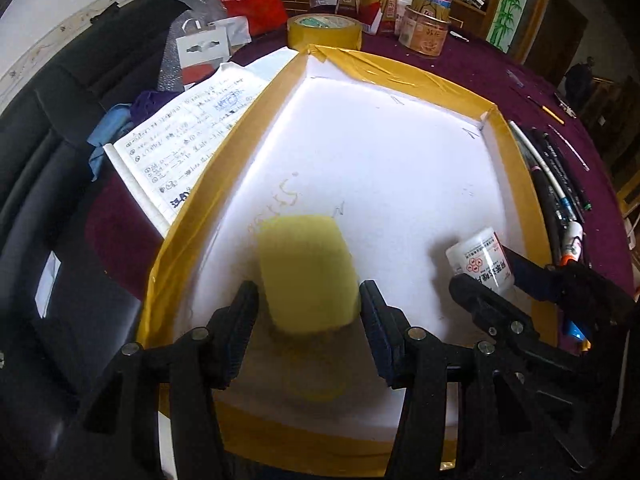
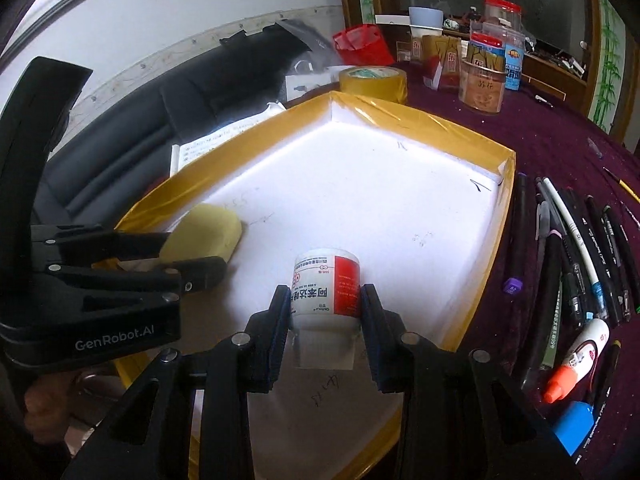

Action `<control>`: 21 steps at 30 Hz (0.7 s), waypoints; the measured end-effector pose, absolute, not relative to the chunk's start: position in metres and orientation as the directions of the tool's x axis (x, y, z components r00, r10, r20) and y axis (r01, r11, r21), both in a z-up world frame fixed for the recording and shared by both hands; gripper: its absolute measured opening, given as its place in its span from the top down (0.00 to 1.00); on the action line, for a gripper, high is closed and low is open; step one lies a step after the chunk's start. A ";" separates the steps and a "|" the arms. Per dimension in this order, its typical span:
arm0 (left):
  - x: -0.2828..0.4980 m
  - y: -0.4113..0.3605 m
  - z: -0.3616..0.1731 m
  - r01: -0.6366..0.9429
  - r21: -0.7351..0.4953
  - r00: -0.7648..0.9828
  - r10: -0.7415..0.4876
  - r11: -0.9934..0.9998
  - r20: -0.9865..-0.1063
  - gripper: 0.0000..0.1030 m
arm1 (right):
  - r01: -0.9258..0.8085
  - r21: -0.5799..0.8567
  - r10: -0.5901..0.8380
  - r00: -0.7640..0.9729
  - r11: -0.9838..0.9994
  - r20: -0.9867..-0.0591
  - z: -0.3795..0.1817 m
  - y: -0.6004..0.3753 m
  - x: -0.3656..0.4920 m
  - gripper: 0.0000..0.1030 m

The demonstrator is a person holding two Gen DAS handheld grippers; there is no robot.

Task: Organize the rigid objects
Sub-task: 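Carry both items into the yellow-rimmed white tray and open both tools, then grasp a black marker with the right tool while the left tool grasps the blue battery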

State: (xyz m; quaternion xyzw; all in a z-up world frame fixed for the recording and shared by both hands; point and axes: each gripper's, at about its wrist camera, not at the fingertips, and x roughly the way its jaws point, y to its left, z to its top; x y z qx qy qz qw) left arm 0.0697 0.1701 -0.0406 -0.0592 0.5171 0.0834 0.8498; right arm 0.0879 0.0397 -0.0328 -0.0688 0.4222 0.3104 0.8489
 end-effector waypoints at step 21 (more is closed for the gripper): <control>0.023 0.090 0.023 -0.018 -0.189 0.684 -0.126 0.982 -0.719 0.25 | -0.363 0.485 0.603 0.552 0.795 -0.575 -0.004 -0.142 0.028 0.39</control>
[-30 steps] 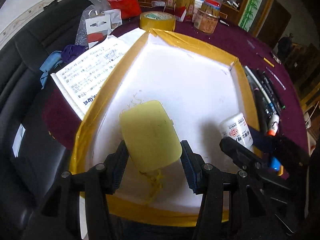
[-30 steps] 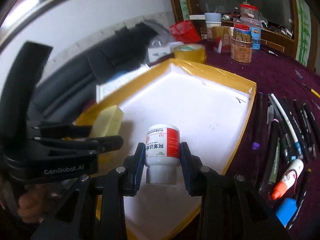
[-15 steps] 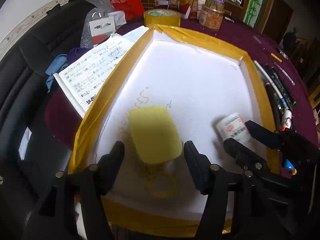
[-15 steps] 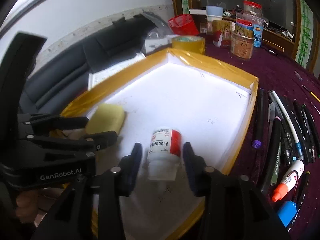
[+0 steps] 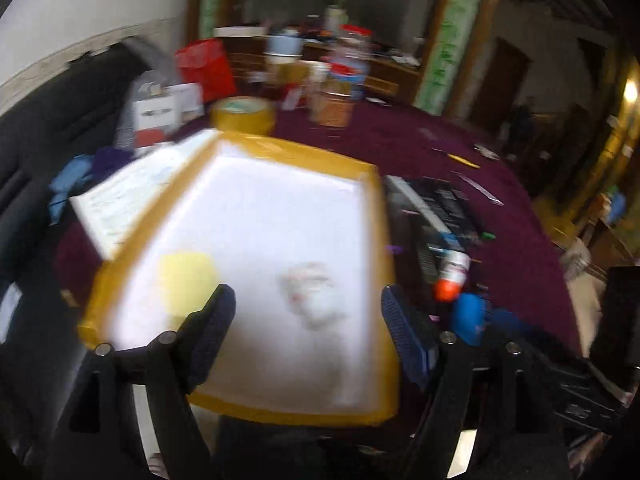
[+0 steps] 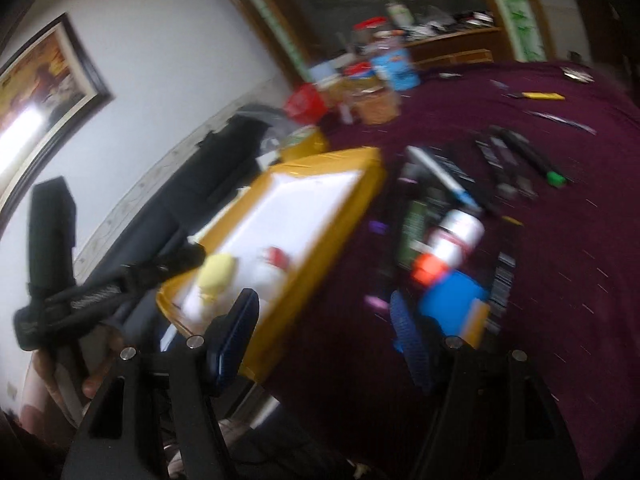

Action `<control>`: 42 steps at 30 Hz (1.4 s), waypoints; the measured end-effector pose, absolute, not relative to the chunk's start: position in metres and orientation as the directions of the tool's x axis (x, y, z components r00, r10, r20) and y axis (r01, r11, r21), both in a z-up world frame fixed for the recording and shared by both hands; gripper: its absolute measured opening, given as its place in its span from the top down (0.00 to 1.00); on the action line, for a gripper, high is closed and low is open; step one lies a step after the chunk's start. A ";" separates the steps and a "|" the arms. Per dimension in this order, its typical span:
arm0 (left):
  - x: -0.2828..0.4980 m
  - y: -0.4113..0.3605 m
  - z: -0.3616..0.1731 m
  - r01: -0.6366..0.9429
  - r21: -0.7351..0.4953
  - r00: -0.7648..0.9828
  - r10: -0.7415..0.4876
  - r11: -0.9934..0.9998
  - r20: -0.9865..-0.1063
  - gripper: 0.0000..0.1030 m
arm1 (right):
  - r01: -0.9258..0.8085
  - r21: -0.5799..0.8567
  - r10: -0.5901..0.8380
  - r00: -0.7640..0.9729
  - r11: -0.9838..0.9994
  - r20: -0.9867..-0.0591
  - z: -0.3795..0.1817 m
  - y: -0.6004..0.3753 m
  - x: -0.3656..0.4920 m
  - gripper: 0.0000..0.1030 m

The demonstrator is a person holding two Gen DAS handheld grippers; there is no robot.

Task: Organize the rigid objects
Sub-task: 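Grasp a black marker with the right tool while the left tool grasps the blue battery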

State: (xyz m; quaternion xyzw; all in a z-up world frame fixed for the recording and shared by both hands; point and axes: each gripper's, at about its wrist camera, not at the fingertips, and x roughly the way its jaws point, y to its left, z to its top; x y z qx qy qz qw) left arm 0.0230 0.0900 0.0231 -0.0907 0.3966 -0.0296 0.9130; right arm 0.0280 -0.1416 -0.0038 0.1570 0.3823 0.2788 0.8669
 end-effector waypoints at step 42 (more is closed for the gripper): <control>0.032 -0.014 0.000 0.149 0.046 0.610 -0.055 0.988 -0.790 0.25 | -0.029 0.246 0.212 0.610 0.969 -0.764 -0.046 -0.224 0.053 0.87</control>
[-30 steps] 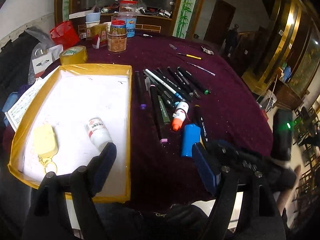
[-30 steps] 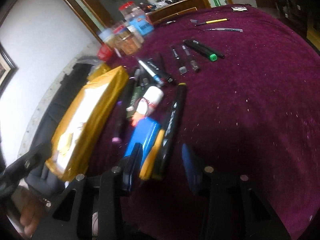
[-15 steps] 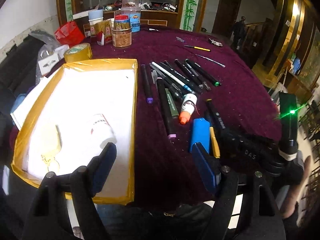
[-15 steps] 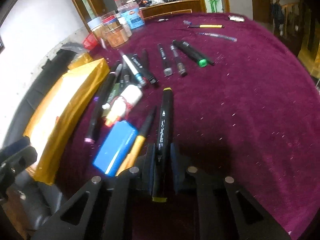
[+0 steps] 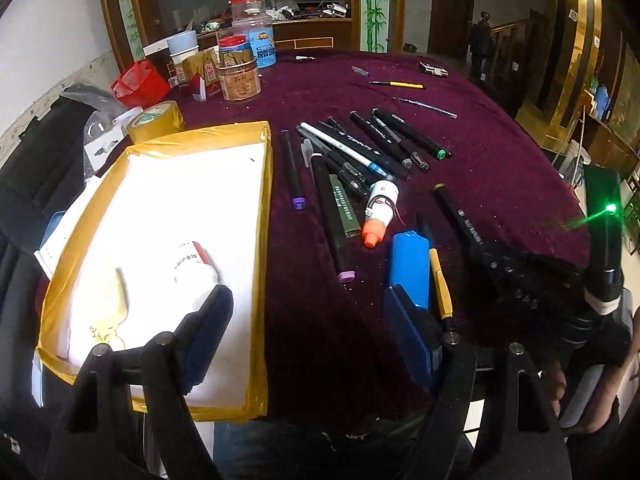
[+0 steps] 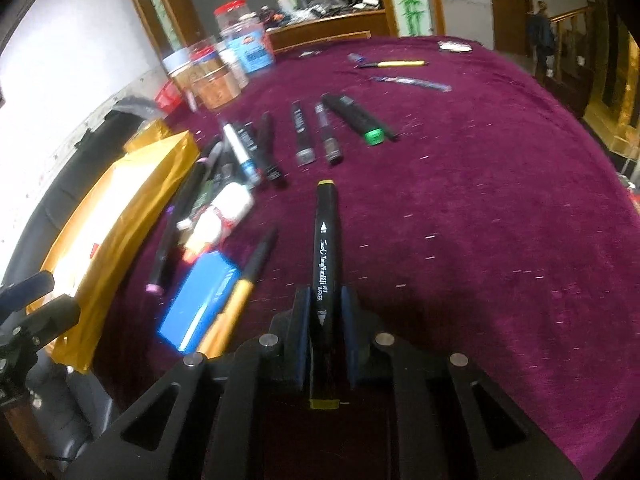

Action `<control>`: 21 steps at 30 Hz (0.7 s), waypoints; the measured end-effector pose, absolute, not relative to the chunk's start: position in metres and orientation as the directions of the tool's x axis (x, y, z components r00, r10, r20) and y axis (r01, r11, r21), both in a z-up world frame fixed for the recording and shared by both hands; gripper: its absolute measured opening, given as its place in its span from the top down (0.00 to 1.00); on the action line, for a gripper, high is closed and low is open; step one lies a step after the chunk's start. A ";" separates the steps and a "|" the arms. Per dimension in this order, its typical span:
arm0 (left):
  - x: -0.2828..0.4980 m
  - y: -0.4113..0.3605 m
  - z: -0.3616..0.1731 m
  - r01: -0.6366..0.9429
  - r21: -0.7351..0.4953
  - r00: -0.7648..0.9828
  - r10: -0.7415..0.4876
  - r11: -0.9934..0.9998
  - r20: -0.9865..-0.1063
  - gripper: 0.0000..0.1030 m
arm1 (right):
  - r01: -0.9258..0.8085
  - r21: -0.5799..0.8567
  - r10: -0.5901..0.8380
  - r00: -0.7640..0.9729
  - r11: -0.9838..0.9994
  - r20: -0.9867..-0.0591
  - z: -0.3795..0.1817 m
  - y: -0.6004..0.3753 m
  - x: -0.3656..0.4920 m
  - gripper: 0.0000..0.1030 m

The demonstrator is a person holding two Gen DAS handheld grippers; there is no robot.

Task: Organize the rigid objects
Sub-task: 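Grasp a black marker with the right tool while the left tool grasps the blue battery, then lower the marker and blue battery into the tray and open both tools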

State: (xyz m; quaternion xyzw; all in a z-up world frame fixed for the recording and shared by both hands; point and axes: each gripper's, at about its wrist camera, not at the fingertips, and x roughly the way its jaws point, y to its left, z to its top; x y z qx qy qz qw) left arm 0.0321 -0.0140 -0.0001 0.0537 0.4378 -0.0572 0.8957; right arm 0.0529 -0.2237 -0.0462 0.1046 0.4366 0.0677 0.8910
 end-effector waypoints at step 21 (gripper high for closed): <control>0.084 -0.072 -0.043 0.324 -0.034 0.424 -0.177 0.945 -0.888 0.37 | 0.015 0.272 0.202 0.629 0.962 -0.751 -0.052 -0.250 0.051 0.87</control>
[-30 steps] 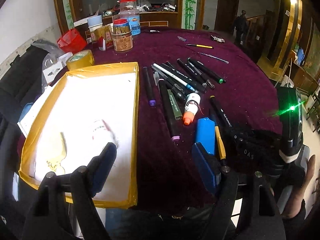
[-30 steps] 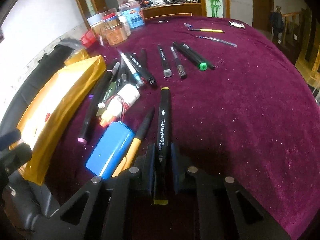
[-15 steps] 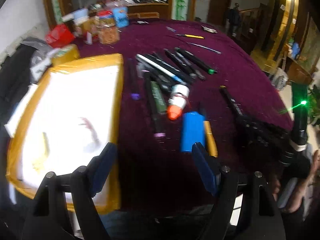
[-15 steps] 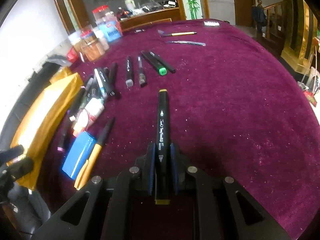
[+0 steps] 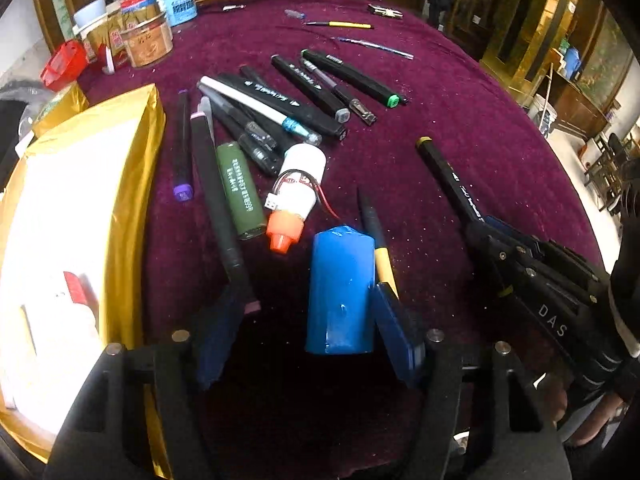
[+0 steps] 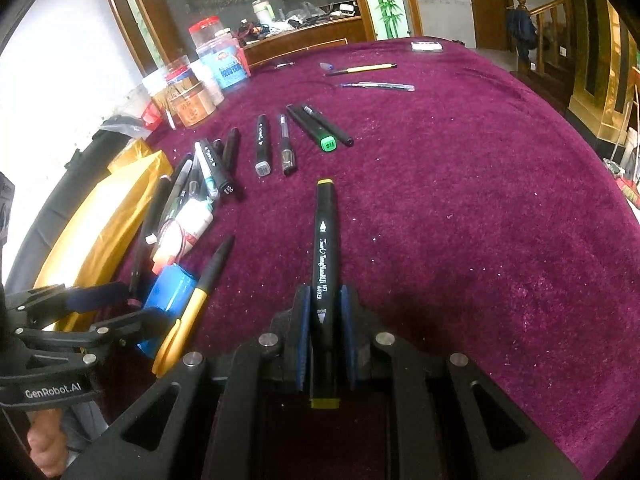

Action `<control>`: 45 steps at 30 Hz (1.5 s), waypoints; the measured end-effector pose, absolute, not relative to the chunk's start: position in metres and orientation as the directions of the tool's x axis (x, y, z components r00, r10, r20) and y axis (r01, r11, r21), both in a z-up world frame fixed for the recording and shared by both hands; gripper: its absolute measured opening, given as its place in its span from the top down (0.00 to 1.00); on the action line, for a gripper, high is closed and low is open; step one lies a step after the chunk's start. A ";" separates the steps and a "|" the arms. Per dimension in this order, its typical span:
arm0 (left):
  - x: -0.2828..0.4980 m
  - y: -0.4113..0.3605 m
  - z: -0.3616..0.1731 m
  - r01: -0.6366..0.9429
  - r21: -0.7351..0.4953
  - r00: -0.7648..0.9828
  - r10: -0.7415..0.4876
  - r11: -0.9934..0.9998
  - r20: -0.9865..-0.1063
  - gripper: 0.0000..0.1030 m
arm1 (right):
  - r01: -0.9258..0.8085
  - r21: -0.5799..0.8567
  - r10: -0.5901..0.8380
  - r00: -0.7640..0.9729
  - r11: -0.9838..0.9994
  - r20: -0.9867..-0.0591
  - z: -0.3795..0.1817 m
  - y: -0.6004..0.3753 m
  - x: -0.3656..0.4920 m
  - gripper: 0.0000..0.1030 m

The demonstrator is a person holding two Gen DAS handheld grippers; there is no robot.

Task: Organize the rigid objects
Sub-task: 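Lower the marker and blue battery into the tray and open both tools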

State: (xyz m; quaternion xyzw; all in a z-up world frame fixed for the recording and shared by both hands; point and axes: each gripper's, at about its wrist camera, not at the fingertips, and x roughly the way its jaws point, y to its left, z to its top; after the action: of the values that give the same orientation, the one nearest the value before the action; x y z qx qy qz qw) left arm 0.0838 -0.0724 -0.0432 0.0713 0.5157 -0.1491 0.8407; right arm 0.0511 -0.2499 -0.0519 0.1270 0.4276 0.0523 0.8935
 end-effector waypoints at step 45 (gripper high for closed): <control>0.064 0.152 0.028 -0.110 -0.369 0.631 -0.222 0.923 -0.743 0.67 | -0.432 0.503 0.663 0.488 0.749 -0.568 0.011 -0.063 0.091 0.87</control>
State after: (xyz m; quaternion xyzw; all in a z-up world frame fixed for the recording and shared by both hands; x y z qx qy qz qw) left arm 0.0644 0.1522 0.0282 -0.1940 0.4282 -0.0316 0.8820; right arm 0.0915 -0.0628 0.0115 0.1480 0.3904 0.3221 0.8497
